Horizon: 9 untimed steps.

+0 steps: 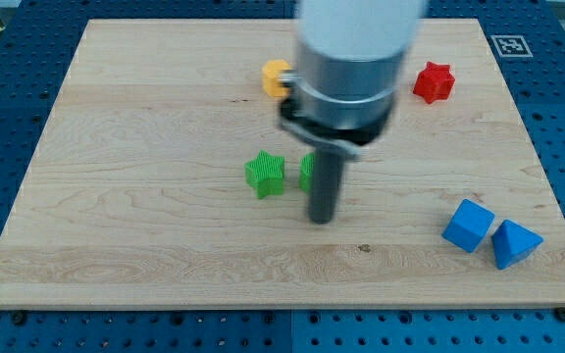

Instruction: Move green star and green circle closer to the blue cube

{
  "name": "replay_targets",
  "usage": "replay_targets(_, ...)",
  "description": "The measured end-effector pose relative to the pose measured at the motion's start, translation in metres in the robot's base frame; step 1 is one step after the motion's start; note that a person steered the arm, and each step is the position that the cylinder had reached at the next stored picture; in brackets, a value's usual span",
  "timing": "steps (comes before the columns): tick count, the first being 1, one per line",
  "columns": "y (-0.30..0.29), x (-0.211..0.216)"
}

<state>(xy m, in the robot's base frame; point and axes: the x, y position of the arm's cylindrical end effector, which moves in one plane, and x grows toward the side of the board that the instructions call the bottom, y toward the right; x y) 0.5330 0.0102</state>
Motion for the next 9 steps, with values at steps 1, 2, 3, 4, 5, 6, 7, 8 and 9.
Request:
replay_targets(1,-0.077,-0.009)
replay_targets(2,-0.102,-0.028)
replay_targets(3,-0.091,-0.028)
replay_targets(4,-0.043,-0.039)
replay_targets(5,-0.015,-0.057)
replay_targets(6,-0.011,-0.078)
replay_targets(7,-0.013,-0.096)
replay_targets(8,-0.013,-0.097)
replay_targets(9,-0.004,-0.087)
